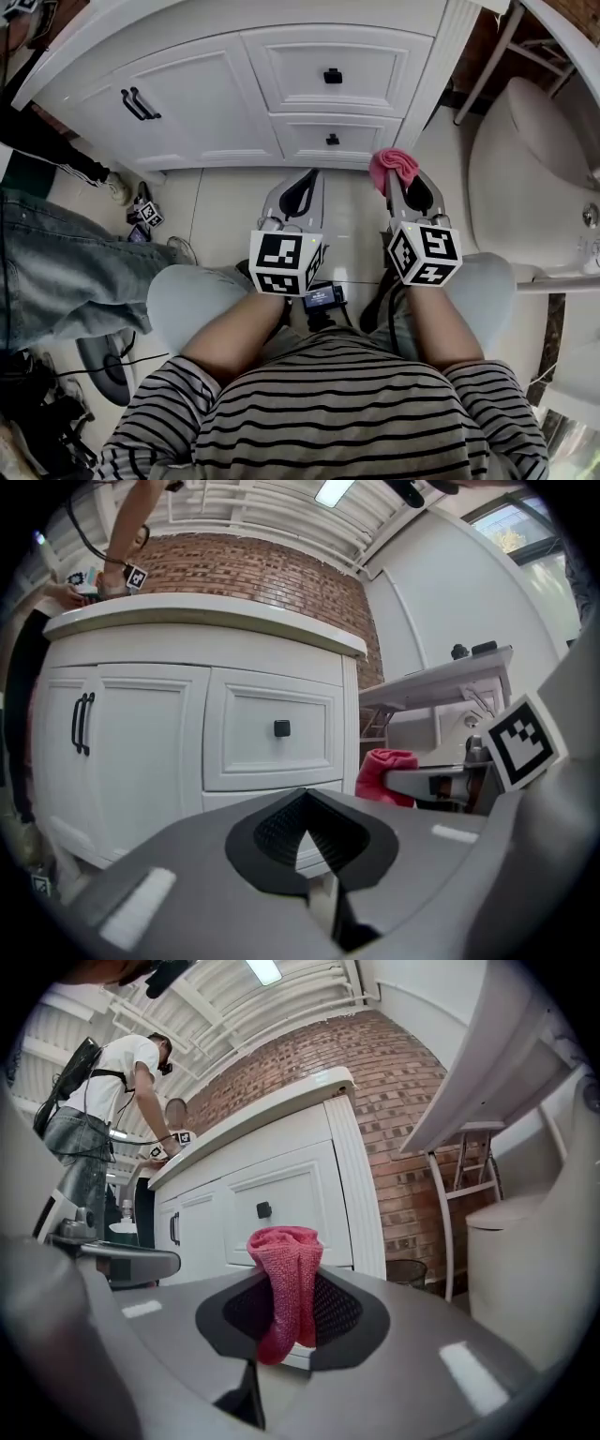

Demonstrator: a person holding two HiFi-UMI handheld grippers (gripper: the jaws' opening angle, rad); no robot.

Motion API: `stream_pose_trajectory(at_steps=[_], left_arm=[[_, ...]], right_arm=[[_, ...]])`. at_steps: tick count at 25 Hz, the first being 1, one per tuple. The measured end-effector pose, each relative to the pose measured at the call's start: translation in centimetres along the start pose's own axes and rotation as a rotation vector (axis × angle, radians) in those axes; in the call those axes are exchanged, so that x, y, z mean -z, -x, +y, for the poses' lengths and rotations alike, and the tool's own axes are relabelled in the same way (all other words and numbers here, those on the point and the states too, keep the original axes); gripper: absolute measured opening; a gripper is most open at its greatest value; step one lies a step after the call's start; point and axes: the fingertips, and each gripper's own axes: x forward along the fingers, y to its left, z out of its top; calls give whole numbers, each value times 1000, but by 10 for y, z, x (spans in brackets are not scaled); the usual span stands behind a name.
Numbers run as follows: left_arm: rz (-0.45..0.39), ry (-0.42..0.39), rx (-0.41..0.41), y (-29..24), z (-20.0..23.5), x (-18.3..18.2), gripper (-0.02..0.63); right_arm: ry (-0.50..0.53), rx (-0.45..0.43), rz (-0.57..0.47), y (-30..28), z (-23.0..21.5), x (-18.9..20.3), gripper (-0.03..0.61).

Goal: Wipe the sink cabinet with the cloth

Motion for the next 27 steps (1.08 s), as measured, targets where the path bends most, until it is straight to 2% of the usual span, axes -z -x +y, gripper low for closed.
stream_pose_trajectory(at_steps=[8,27], left_arm=[[-15,26,-34,6,19,-5,0],[-17,-7,-29,11,19,-2,0]], right_arm=[[31,13,11,2,6,5,89],[74,12,19,4,16,17,89]])
